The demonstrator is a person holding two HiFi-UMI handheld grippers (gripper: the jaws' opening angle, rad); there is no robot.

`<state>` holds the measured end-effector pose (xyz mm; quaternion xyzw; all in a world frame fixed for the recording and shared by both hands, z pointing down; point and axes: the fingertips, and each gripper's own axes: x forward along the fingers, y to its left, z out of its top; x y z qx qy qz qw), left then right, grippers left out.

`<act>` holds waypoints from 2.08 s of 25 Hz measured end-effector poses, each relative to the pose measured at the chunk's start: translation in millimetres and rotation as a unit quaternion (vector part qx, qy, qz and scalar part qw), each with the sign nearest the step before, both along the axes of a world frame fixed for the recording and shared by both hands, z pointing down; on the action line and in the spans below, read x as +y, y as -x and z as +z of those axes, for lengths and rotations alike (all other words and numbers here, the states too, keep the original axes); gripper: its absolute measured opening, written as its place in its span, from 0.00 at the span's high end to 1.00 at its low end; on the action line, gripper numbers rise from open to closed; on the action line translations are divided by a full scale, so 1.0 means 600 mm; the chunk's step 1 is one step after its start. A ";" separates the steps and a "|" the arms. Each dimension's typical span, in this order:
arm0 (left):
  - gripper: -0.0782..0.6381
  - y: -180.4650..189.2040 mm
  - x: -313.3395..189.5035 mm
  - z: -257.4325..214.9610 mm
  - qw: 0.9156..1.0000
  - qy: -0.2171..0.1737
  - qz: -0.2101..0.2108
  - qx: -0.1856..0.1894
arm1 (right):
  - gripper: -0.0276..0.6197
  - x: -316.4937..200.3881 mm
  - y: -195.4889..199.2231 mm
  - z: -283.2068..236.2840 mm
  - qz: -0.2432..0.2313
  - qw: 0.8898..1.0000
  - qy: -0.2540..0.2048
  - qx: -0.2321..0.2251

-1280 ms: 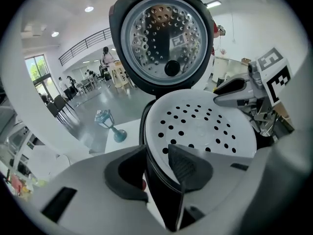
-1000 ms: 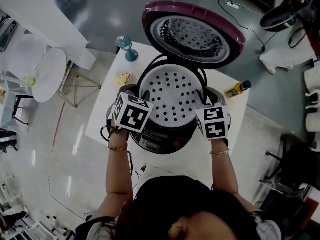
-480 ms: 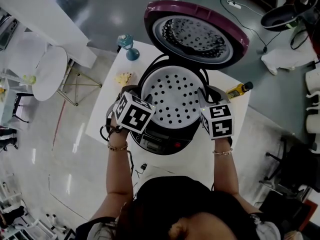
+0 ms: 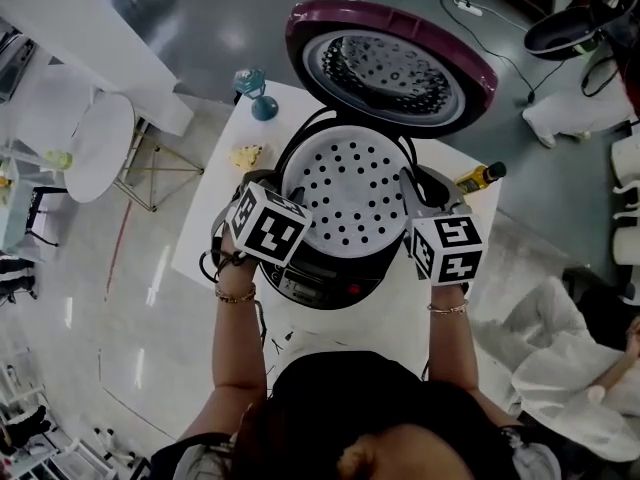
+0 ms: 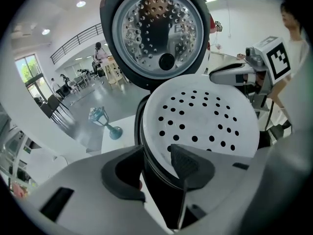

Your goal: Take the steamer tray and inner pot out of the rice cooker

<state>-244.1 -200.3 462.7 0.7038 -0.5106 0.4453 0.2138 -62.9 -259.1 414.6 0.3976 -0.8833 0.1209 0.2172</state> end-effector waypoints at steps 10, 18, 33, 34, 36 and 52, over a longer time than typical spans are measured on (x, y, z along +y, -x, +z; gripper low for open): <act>0.75 -0.005 0.000 -0.043 0.998 -0.046 -0.017 0.032 | 0.90 0.007 -0.006 -0.057 0.016 0.993 -0.028 -0.112; 0.77 -0.033 0.014 -0.098 0.996 -0.085 -0.010 0.038 | 0.91 0.033 -0.041 -0.100 0.027 0.987 -0.034 -0.155; 0.78 -0.303 0.055 -0.203 0.976 -0.149 0.141 0.069 | 0.91 0.148 -0.327 -0.166 0.171 0.959 -0.070 -0.217; 0.78 -0.330 0.056 -0.196 0.974 -0.145 0.156 0.074 | 0.91 0.157 -0.355 -0.159 0.184 0.957 -0.068 -0.215; 0.78 -0.384 0.059 -0.180 0.971 -0.137 0.178 0.083 | 0.91 0.170 -0.408 -0.142 0.207 0.953 -0.062 -0.212; 0.77 -0.577 0.114 0.051 0.973 0.017 0.215 0.077 | 0.91 0.227 -0.596 0.093 0.270 0.937 0.079 -0.207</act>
